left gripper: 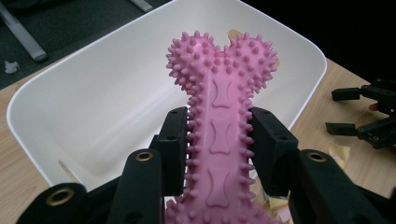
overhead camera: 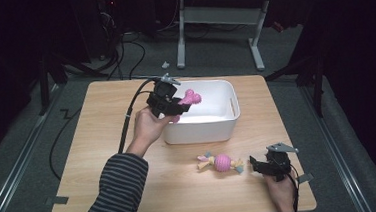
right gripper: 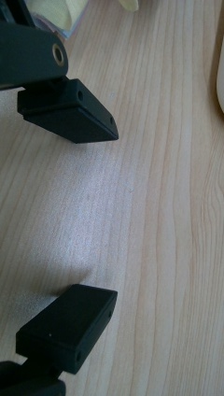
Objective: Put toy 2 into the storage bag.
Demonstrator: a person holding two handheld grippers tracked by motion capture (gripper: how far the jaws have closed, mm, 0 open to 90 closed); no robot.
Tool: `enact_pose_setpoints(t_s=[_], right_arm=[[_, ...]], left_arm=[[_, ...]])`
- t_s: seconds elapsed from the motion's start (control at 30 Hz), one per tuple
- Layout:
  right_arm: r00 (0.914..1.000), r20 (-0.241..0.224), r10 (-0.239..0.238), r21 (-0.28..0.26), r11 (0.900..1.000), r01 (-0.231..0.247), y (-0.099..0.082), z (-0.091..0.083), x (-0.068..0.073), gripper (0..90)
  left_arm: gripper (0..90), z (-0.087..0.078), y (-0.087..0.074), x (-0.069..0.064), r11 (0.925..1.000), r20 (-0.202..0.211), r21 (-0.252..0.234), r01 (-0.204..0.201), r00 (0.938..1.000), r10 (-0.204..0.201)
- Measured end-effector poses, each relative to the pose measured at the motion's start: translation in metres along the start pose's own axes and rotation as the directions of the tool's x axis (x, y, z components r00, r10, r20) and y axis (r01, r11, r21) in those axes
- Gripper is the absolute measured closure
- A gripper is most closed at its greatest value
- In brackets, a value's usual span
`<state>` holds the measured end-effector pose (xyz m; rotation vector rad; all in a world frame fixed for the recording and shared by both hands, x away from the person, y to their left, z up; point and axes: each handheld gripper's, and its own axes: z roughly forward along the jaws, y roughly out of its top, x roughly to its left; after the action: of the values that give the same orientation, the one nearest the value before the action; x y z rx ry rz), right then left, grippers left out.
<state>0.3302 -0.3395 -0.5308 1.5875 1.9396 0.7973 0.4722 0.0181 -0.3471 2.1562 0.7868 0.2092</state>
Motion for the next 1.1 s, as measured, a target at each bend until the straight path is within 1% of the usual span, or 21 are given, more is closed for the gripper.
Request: enact_pose_setpoints(t_s=[0.07, 0.1, 0.2, 0.23, 0.27, 0.4, 0.47, 0.6, 0.87, 1.1], right_arm=[[1.0000, 0.000, 0.002, 0.001, 1.0000, -0.002, 0.000, 0.000, 0.000, 19.8], [1.0000, 0.000, 0.002, 0.000, 1.0000, -0.002, 0.000, 0.000, 0.000, 19.8], [1.0000, 0.000, 0.002, 0.000, 1.0000, -0.002, 0.000, 0.000, 0.000, 19.8], [1.0000, 0.001, 0.002, 0.001, 1.0000, -0.002, 0.000, 0.000, 0.000, 19.8], [1.0000, 0.000, 0.002, 0.000, 1.0000, -0.002, 0.000, 0.000, 0.000, 19.8], [1.0000, -0.002, 0.001, 0.000, 1.0000, -0.001, 0.000, 0.000, 0.000, 19.8], [1.0000, -0.002, 0.001, 0.000, 1.0000, -0.001, 0.000, 0.000, 0.000, 19.8], [1.0000, -0.002, 0.000, 0.000, 1.0000, 0.000, 0.000, 0.000, 0.000, 19.8], [1.0000, -0.002, -0.002, 0.000, 1.0000, 0.002, 0.000, 0.000, 0.000, 19.8], [1.0000, -0.002, 0.000, 0.001, 1.0000, 0.000, 0.000, 0.000, 0.000, 19.8]], left_arm=[[59.6, 0.002, 0.001, 0.000, 1.0000, -0.001, 0.003, -0.002, 1.0000, 0.002], [59.5, 0.006, 0.001, -0.001, 0.9999, -0.003, 0.011, -0.008, 1.0000, 0.008], [59.5, 0.010, 0.002, 0.000, 0.9999, -0.007, 0.015, -0.006, 1.0000, 0.006], [59.5, 0.014, 0.002, 0.001, 0.9998, -0.006, 0.020, 0.001, 1.0000, -0.001], [59.5, 0.016, 0.002, 0.002, 0.9997, -0.008, 0.025, -0.001, 1.0000, 0.001], [59.3, 0.022, 0.002, 0.004, 0.9997, -0.020, 0.024, 0.004, 0.9998, -0.004], [59.2, 0.025, 0.001, 0.005, 0.9996, -0.028, 0.026, 0.008, 0.9996, -0.007], [59.0, 0.030, 0.001, 0.005, 0.9993, -0.047, 0.038, 0.003, 0.9989, -0.001], [58.8, 0.038, 0.000, 0.006, 0.9986, -0.052, 0.053, 0.007, 0.9987, -0.004], [58.7, 0.043, 0.000, 0.006, 0.9985, -0.061, 0.053, 0.013, 0.9981, -0.009]])
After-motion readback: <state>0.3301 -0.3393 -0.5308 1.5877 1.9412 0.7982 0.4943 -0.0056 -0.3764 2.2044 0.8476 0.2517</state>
